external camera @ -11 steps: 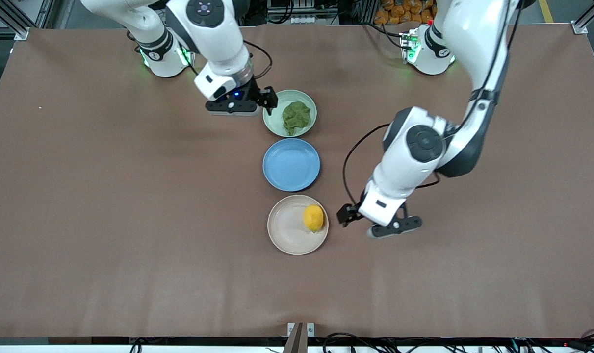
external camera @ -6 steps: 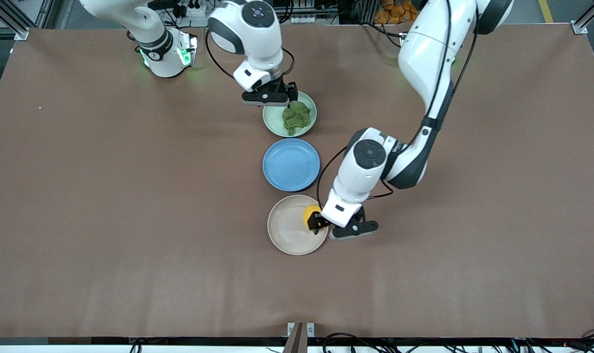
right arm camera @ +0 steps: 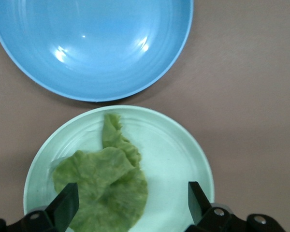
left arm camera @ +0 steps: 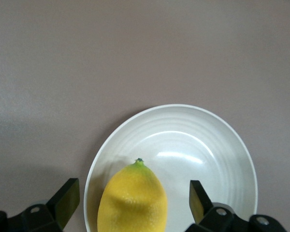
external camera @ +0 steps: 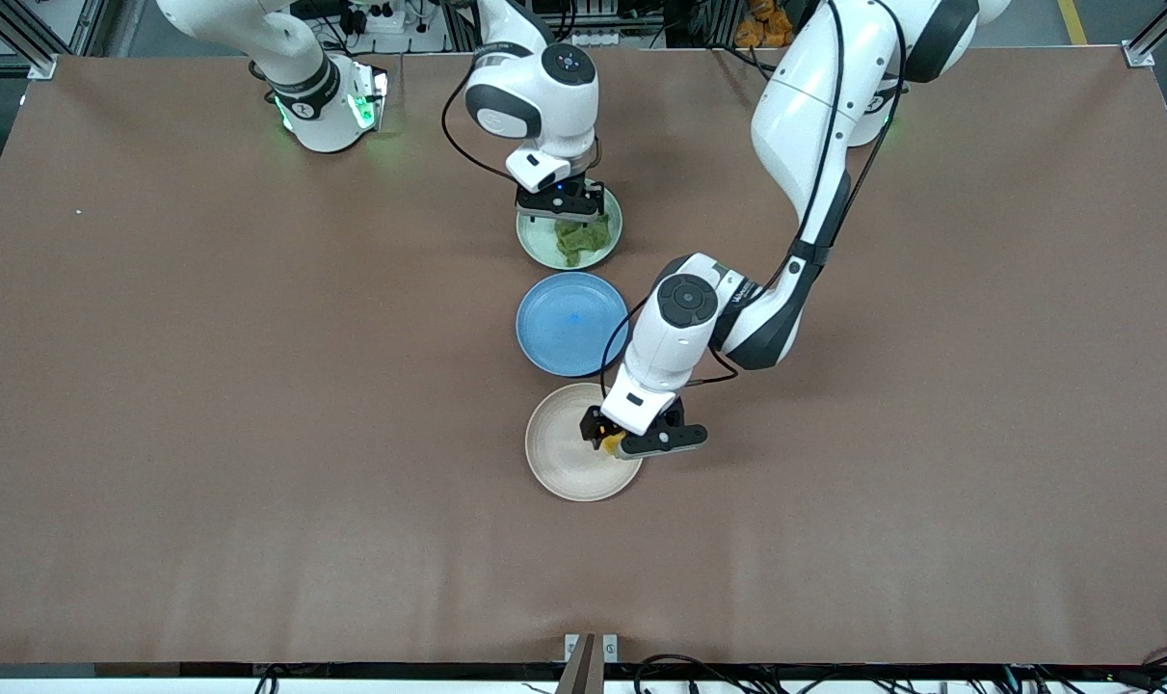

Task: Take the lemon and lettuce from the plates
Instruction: 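Close the left gripper on the lemon while the right gripper grasps the lettuce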

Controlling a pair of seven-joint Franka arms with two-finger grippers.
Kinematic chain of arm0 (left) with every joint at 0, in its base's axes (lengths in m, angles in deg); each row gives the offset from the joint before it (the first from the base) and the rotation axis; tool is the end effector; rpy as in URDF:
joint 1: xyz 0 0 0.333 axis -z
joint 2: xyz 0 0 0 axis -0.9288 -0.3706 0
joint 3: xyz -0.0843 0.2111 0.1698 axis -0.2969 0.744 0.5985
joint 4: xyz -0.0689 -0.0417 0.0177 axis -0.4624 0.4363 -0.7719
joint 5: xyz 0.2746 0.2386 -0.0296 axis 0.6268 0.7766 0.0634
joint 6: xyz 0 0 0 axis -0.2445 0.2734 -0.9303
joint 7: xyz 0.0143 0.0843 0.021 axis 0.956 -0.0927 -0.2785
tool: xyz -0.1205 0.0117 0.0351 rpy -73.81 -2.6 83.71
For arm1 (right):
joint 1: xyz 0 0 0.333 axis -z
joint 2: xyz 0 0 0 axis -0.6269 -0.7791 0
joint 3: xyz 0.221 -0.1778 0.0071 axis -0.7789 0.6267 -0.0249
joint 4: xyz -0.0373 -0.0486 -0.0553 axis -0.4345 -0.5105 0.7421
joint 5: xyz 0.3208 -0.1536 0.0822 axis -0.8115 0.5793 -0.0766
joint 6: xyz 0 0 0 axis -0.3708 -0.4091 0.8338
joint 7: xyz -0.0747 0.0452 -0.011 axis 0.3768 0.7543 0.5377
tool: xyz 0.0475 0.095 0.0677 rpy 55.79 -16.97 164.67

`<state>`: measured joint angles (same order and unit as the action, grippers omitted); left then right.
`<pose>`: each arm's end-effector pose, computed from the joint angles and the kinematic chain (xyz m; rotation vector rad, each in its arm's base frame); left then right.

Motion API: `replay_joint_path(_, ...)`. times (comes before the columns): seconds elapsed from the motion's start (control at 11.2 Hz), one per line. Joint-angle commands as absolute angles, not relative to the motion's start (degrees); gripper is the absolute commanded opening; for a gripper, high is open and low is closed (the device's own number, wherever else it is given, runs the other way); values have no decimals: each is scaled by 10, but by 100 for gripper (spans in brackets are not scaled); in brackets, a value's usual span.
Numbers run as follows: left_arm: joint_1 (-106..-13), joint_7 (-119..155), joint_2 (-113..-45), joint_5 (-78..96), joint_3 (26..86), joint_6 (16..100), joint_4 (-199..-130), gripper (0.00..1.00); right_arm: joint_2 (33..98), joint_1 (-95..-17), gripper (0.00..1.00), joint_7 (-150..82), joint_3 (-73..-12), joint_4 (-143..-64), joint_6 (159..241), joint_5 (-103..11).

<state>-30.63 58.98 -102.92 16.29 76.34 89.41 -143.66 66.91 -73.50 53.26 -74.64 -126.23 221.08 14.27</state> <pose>0.5850 -0.4272 0.2072 2.8708 0.3024 0.3829 0.2615 0.4694 0.2147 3.0464 -0.1263 0.1102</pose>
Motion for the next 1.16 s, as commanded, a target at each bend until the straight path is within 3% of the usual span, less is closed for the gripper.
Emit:
replay_joint_path(0.0, -288, 599, -1053, 163, 775, 899, -1419, 100, 617, -756, 100, 618, -752, -1234, 2264, 218)
replay_joint_path(0.62, -283, 603, -1055, 162, 772, 898, -1424, 100, 596, -756, 90, 636, -753, -1238, 2287, 283)
replay_joint_path(0.71, -283, 605, -1055, 158, 772, 898, -1424, 87, 593, -756, 87, 636, -753, -1239, 2287, 293)
replay_joint_path(0.8, -282, 606, -1055, 155, 771, 897, -1424, 49, 588, -756, 83, 637, -753, -1239, 2288, 305)
replay_joint_path(0.89, -280, 615, -1055, 157, 771, 896, -1424, 0, 583, -756, 76, 642, -753, -1239, 2288, 317)
replay_joint_path(1.07, -276, 617, -1056, 160, 771, 896, -1425, 0, 566, -756, 67, 677, -753, -1239, 2291, 359)
